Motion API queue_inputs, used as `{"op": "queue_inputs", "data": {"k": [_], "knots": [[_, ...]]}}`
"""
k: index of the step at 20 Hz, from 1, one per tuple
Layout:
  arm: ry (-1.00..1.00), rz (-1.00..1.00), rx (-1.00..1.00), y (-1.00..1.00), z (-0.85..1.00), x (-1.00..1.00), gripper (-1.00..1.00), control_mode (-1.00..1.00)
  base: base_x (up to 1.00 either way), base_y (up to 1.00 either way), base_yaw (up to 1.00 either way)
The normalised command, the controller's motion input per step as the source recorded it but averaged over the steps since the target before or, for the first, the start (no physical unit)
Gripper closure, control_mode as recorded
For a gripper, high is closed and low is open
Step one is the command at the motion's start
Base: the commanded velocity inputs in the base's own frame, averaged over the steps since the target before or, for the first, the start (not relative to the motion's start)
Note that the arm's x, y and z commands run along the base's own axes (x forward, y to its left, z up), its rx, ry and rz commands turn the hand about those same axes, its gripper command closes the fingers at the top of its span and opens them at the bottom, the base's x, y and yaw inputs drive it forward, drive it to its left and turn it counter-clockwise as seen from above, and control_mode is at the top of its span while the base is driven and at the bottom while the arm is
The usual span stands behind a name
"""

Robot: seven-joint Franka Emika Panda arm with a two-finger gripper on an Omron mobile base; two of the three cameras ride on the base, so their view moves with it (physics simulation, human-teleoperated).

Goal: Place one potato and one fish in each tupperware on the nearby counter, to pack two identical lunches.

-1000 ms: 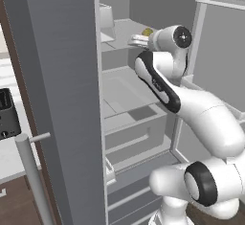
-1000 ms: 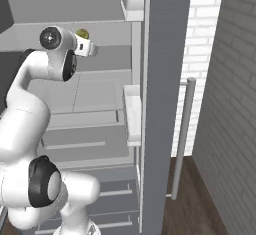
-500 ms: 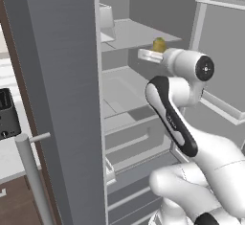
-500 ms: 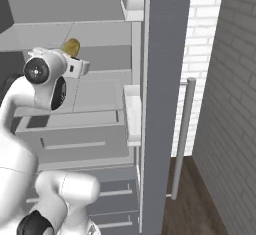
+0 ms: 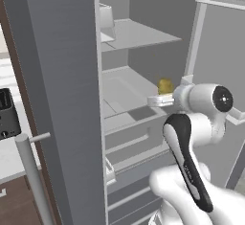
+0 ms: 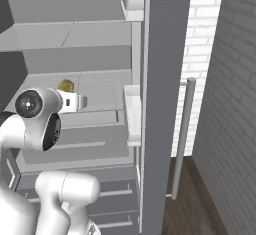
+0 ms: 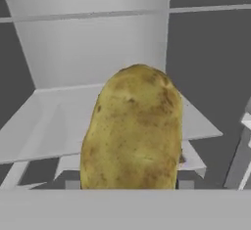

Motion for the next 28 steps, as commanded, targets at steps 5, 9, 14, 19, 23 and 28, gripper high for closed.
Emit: {"op": "queue_inputs", "data": {"k": [5, 9, 14, 19, 23, 28], "knots": [[0.08, 0.01, -0.04, -0.02, -0.12, -0.19, 1.0, 1.0, -0.79, -0.02, 0.19], [0.0, 0.0, 0.0, 0.0, 0.0, 0.0, 1.0, 1.0, -0.64, 0.0, 0.57], [0.0, 0.0, 0.0, 0.0, 0.0, 0.0, 1.0, 1.0, -0.31, 0.0, 0.88], [0.0, 0.0, 0.0, 0.0, 0.0, 0.0, 1.0, 1.0, -0.34, 0.0, 0.94], [0.0, 0.0, 0.0, 0.0, 0.0, 0.0, 1.0, 1.0, -0.53, 0.24, 0.85], [0.0, 0.0, 0.0, 0.0, 0.0, 0.0, 1.0, 1.0, -0.51, 0.72, 0.75]]}}
